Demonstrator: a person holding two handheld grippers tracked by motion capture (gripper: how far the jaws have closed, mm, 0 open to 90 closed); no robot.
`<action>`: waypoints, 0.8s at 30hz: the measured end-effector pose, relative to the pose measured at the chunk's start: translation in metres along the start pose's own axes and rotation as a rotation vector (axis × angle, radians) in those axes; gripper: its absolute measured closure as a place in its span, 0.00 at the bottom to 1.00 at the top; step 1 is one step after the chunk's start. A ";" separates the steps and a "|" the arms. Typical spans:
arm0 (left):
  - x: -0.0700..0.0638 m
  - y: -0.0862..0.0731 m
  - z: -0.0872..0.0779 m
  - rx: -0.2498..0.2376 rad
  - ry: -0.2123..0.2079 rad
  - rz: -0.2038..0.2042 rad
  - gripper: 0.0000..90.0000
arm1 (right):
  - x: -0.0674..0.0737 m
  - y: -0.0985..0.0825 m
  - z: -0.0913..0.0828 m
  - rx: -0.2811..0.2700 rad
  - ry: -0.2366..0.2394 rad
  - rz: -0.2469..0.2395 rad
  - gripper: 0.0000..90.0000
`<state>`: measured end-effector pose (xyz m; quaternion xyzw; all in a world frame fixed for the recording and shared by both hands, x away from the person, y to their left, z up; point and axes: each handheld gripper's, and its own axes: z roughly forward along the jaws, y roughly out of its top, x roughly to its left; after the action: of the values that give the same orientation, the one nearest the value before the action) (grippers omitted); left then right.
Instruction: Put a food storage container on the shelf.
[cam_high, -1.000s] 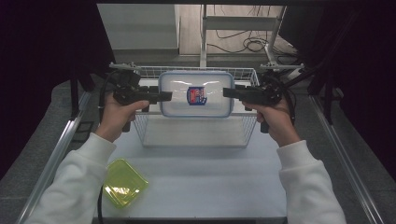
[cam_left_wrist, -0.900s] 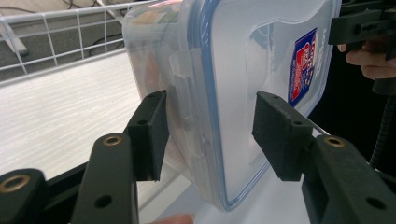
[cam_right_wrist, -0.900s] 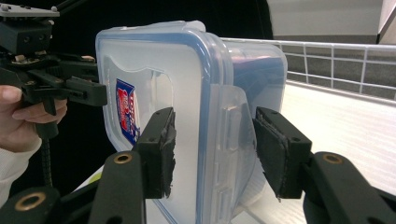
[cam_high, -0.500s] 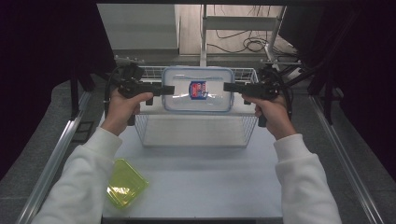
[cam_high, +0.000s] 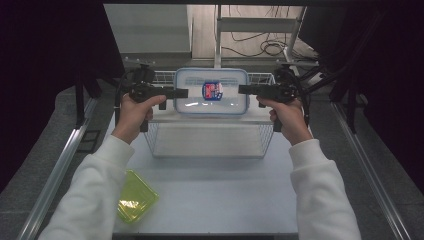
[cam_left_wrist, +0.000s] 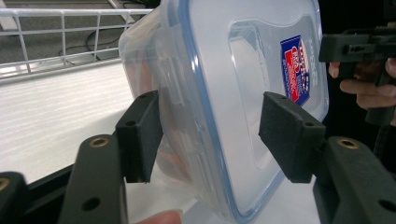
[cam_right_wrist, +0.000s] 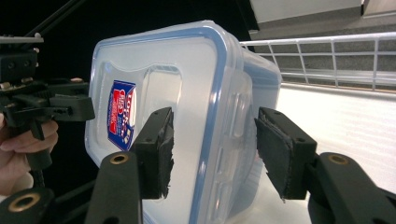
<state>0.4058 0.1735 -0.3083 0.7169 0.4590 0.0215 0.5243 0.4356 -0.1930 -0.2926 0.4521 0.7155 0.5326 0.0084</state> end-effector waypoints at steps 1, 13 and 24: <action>0.001 0.000 0.001 0.000 -0.001 -0.007 0.43 | -0.001 0.000 0.001 0.001 -0.006 0.011 0.51; 0.023 0.002 0.019 0.001 -0.020 -0.126 0.20 | 0.006 -0.003 0.019 0.043 -0.092 0.016 0.44; 0.020 0.002 0.001 -0.061 0.025 -0.063 0.13 | 0.007 -0.007 0.002 -0.037 -0.032 -0.040 0.43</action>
<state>0.4188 0.1861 -0.3165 0.6856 0.4871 0.0280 0.5403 0.4278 -0.1874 -0.2956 0.4457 0.7142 0.5383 0.0389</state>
